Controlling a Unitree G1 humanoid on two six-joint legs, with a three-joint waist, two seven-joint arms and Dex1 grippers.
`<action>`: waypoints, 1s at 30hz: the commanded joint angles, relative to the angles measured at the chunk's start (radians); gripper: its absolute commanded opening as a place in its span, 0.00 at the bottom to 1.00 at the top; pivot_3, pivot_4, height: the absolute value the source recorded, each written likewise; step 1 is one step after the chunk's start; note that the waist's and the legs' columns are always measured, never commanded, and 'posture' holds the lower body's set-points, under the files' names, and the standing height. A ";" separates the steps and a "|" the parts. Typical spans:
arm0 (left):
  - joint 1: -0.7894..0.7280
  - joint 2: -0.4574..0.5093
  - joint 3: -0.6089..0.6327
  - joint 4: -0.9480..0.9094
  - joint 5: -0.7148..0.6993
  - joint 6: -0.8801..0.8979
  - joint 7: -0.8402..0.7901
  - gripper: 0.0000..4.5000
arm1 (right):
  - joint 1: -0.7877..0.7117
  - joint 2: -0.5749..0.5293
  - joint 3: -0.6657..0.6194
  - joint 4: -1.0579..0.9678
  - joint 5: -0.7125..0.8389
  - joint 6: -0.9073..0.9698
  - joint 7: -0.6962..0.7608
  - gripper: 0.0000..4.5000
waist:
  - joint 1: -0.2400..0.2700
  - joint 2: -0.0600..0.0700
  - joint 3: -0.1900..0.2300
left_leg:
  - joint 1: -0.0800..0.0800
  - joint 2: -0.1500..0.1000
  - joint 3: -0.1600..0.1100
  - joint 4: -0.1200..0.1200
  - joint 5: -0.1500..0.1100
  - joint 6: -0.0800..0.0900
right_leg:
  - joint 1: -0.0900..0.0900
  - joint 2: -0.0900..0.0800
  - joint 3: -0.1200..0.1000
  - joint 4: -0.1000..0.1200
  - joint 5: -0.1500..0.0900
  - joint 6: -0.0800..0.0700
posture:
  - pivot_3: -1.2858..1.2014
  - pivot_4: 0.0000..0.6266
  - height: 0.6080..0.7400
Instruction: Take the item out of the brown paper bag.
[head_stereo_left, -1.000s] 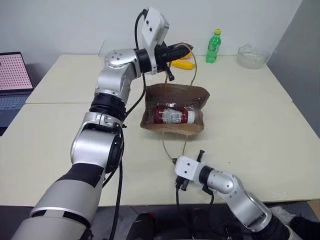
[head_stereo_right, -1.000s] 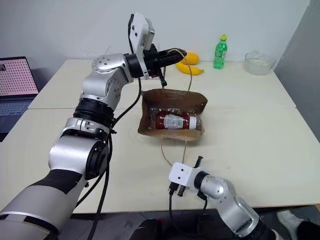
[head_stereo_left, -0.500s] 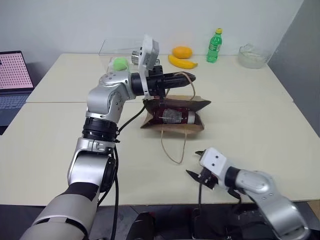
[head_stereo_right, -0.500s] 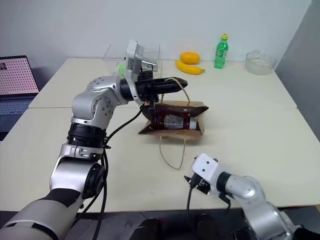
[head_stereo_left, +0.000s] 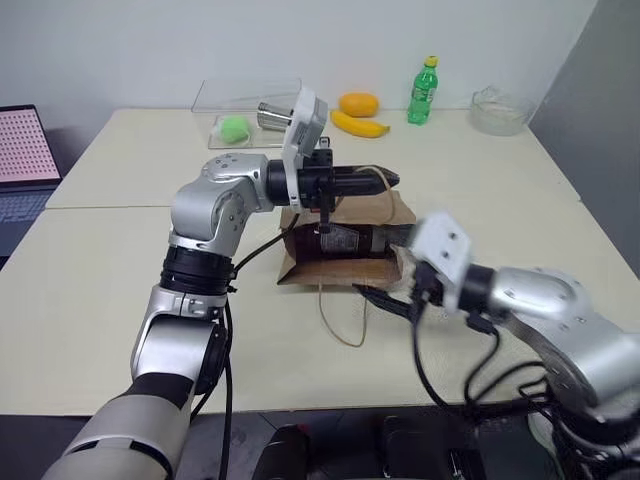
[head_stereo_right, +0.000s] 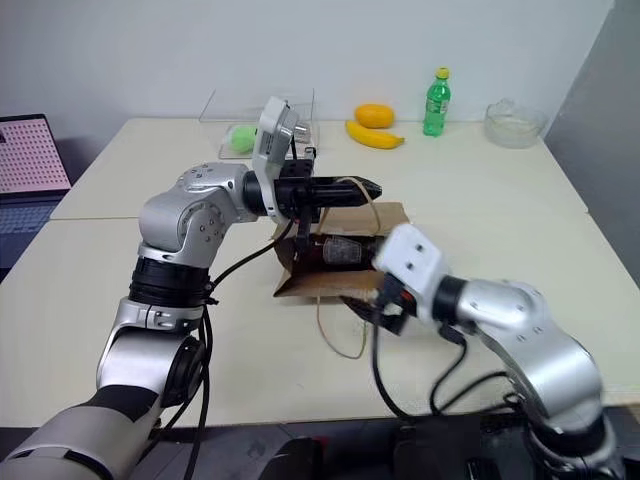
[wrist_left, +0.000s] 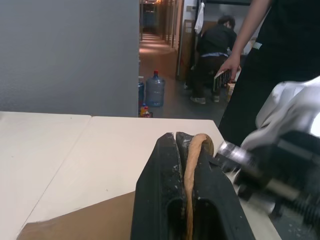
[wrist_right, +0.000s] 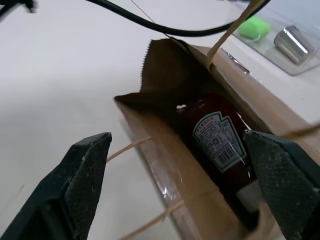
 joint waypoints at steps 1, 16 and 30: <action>-0.044 0.015 0.031 0.007 -0.014 -0.008 0.010 0.00 | -0.074 0.012 0.105 0.153 -0.084 -0.083 -0.062 0.99 | -0.002 0.000 0.000 | 0.000 0.000 0.000 0.000 0.000 0.000 | 0.000 0.000 0.000 0.000 0.000 0.000 | 0.52 0.24 1.00; -0.059 0.000 0.055 0.019 -0.029 -0.023 0.059 0.00 | -0.171 0.064 0.245 0.527 -0.304 -0.348 -0.124 0.99 | -0.007 0.000 0.000 | -0.001 0.000 0.000 0.000 0.000 0.000 | -0.001 0.000 0.000 0.001 0.000 0.000 | 0.52 0.24 1.00; -0.101 -0.020 0.098 0.069 -0.040 -0.013 0.100 0.00 | -0.266 0.013 0.495 0.697 -0.671 -0.515 -0.056 0.99 | -0.008 0.000 0.000 | -0.001 -0.001 0.000 0.000 0.000 0.000 | -0.001 -0.001 0.000 0.001 0.000 0.000 | 0.52 0.24 1.00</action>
